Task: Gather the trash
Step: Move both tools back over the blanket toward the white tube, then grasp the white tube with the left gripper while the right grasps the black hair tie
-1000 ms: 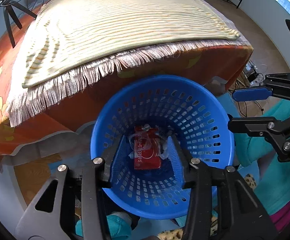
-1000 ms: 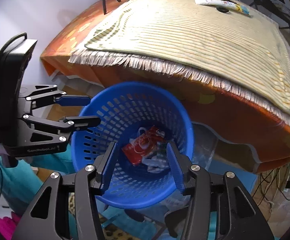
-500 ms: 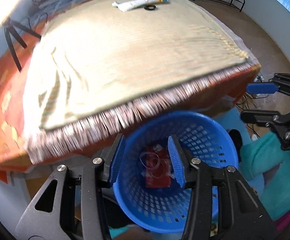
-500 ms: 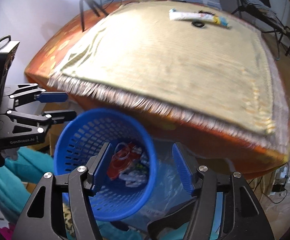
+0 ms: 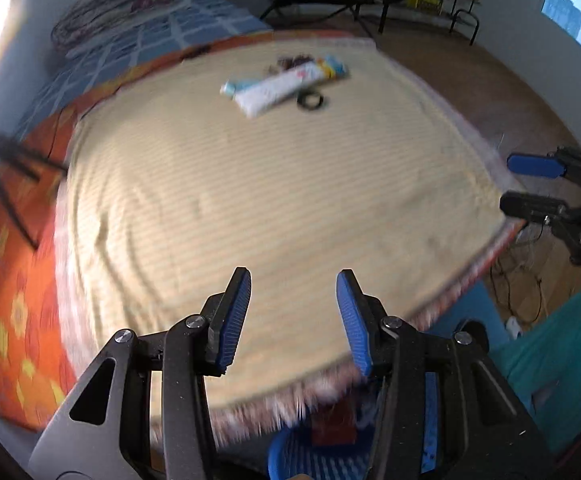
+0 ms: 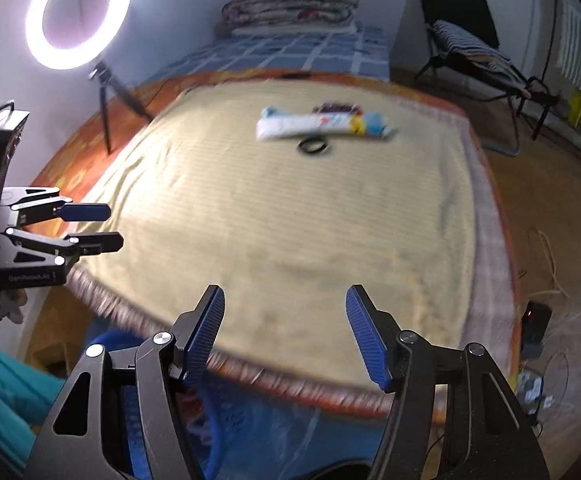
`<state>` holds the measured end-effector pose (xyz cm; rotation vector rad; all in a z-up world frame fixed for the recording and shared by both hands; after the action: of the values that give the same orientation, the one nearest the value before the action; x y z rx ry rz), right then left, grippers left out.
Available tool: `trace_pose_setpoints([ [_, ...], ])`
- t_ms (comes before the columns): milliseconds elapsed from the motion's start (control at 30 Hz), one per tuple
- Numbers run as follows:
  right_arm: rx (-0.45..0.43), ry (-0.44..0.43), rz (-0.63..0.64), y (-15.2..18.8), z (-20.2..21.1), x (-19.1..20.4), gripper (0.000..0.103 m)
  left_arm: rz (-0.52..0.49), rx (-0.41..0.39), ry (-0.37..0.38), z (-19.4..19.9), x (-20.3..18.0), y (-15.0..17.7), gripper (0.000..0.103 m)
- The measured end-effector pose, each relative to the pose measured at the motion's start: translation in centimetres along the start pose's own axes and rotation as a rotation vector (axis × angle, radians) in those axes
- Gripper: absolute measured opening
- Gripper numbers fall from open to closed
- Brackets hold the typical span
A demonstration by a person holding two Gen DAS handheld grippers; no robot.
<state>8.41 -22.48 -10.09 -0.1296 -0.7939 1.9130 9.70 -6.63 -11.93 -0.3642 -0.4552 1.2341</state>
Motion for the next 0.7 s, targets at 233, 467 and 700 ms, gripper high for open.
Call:
trace_pose_setpoints([
  [233,0.008,-0.024,-0.096,-4.4,-1.1,-4.7,0.063,0.015,-0.038,0.075,-3.2,-0.3,-8.2,0.046],
  [467,-0.013,-0.073,-0.158,-7.5,-3.4,-7.8,0.063,-0.011,-0.041,0.089,-8.3,-0.7,-15.1,0.065],
  [700,0.018,-0.127,-0.163,-9.1,-7.0,-8.3,0.062,-0.040,-0.031,0.084,-13.5,-1.3,-19.4,0.065],
])
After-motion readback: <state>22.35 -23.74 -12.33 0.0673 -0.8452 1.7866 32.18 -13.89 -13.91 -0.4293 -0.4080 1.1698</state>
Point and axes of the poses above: each gripper's, at about its wrist camera, not at the fingertips, and z roughly against the way its jaws point, x to its left, y to its underside, the point moved 9 cm from there along -z, roughly the way its jaws point, and after that the axes turned 11 degrees about -y, right-handed, at the moved point
